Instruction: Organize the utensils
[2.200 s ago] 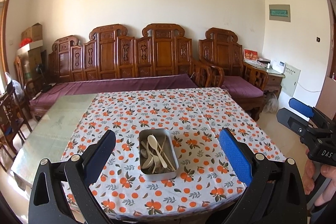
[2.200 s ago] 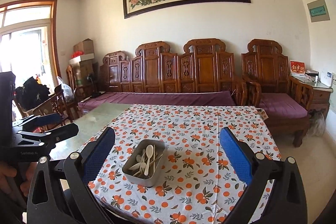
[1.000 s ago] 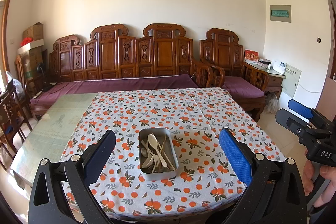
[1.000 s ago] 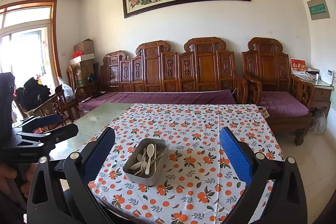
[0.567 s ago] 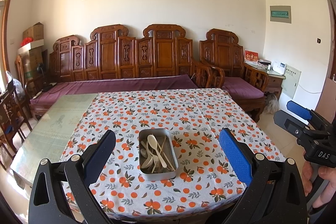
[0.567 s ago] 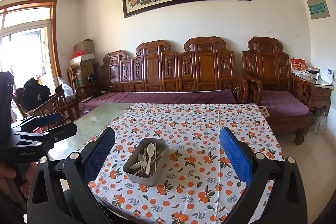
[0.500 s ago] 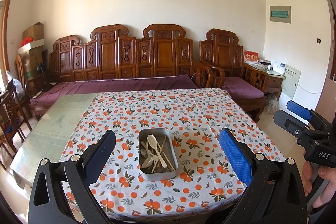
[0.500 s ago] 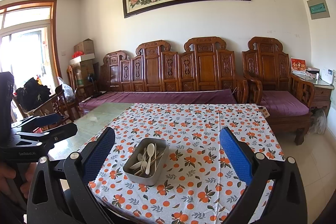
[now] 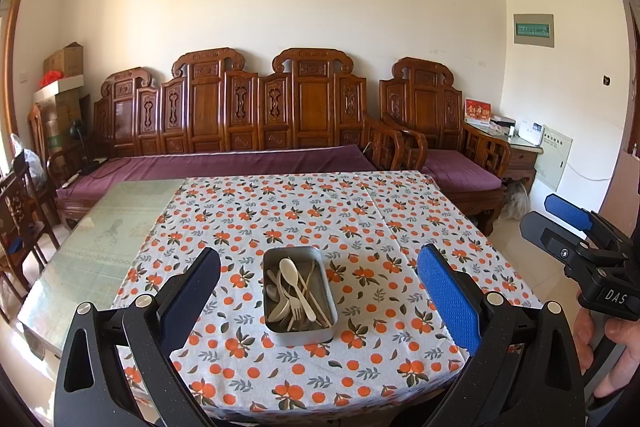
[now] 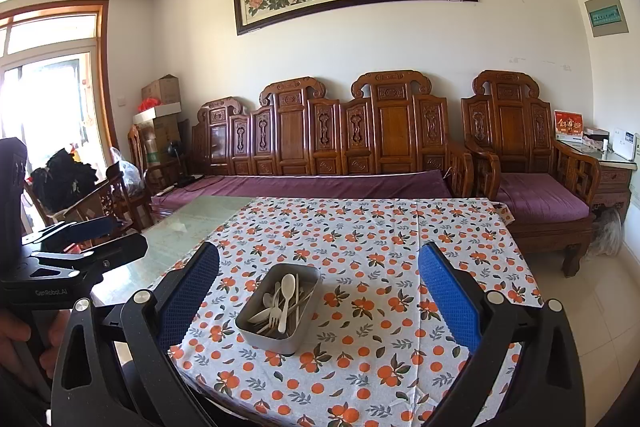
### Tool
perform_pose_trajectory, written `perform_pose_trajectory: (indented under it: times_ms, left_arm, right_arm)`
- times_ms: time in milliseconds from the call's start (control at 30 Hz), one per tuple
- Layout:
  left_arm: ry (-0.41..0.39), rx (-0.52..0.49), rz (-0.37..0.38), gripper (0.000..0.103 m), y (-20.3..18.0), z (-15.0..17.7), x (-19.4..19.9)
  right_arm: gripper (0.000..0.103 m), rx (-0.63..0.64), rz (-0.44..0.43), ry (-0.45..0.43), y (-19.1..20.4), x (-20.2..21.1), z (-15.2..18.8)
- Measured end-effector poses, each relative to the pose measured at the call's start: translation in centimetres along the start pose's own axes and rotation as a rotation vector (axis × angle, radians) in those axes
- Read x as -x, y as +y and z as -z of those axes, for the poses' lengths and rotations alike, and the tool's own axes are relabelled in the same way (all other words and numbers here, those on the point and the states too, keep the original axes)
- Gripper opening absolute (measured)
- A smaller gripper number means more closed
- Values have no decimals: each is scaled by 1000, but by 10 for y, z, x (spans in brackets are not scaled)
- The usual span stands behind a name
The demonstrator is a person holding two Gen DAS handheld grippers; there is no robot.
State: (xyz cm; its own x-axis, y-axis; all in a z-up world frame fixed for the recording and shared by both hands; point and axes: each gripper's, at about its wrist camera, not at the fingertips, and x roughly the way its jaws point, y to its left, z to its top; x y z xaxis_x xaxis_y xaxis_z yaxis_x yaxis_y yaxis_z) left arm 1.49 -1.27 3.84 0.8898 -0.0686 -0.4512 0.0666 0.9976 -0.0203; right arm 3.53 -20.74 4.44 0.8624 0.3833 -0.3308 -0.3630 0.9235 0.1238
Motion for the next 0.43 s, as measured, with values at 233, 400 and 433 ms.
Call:
perform_pose_trajectory:
  times_ms: [233,400,433]
  left_arm:
    - [-4,0,0,95,0,-1,1]
    - [-4,-1,-8,95,-2,-1,1]
    - [-4,-1,-10,95,-2,-1,1]
  right_arm:
    - [100,-1,-1,0,0,0,0]
    - [100,-2,-1,-1,0,-1,1]
    - [100,-2,-1,0,0,0,0]
